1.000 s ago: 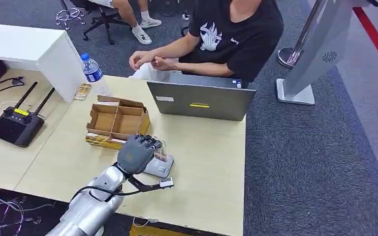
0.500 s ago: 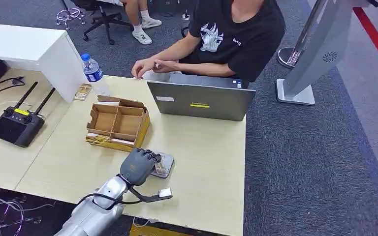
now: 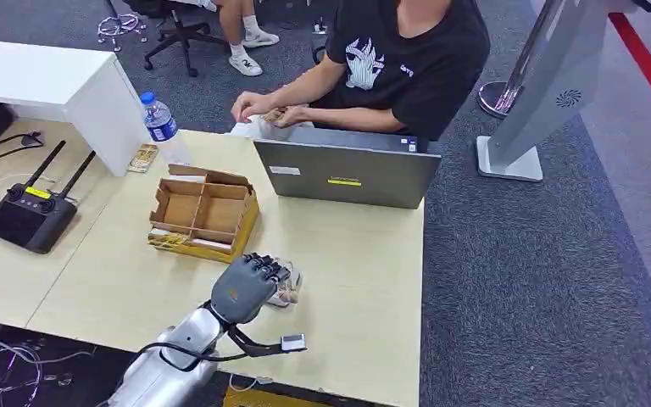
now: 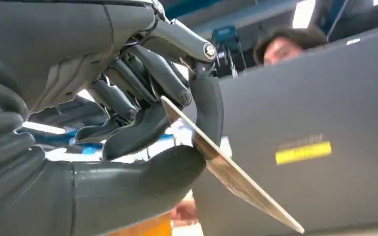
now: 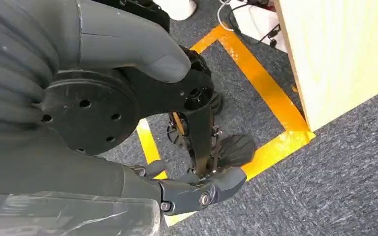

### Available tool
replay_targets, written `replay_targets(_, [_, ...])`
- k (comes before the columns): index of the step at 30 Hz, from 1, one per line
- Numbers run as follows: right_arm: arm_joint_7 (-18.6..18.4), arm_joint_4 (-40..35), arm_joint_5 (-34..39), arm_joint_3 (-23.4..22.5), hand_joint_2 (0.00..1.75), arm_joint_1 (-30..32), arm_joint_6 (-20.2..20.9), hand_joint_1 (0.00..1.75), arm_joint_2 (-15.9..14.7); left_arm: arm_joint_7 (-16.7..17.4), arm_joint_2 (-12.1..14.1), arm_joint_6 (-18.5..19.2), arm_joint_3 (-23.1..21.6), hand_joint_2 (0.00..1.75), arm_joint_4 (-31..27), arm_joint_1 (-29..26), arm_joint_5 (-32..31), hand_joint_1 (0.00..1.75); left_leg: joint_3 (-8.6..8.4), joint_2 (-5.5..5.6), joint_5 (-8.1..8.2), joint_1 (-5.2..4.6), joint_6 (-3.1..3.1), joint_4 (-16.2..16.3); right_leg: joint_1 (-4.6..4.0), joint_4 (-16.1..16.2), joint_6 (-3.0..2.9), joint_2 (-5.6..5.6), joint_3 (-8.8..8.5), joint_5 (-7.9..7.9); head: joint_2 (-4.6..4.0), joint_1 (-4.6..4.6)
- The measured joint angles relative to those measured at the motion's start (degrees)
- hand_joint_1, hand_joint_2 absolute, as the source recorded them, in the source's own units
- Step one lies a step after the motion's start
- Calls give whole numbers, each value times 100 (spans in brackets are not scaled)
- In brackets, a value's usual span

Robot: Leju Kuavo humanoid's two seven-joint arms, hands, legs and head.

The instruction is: Pass the card to the sensor for recognition and then transmit it.

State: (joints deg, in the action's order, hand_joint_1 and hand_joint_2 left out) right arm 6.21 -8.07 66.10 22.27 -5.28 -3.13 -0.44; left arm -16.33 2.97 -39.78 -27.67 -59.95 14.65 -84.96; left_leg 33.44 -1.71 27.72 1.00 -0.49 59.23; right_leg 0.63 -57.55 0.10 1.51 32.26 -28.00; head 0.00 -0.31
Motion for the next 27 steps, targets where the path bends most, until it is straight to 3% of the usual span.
replay_targets(5, [-24,0,-20,9,175,-6,-2,0,0,116,-4,0,154,175,-245,183,55,175,0,1,-3,0,1,0,0,0,0,0,0,1,0,0])
replay_targets(10, [-98,0,-103,52,175,-40,-11,0,0,247,173,2,494,175,-293,894,389,175,1,1,-15,2,-1,0,-2,-3,2,0,0,9,0,0])
replay_targets(17, [-160,0,-127,173,175,-111,-35,0,0,240,512,7,936,175,369,2143,949,175,2,3,-27,4,-3,0,-4,-6,-5,2,1,21,0,0])
replay_targets(27, [-170,0,-127,247,175,-140,-52,0,0,299,629,7,1049,175,708,2441,981,175,6,5,-27,1,-2,0,-1,-4,-4,3,2,21,0,0])
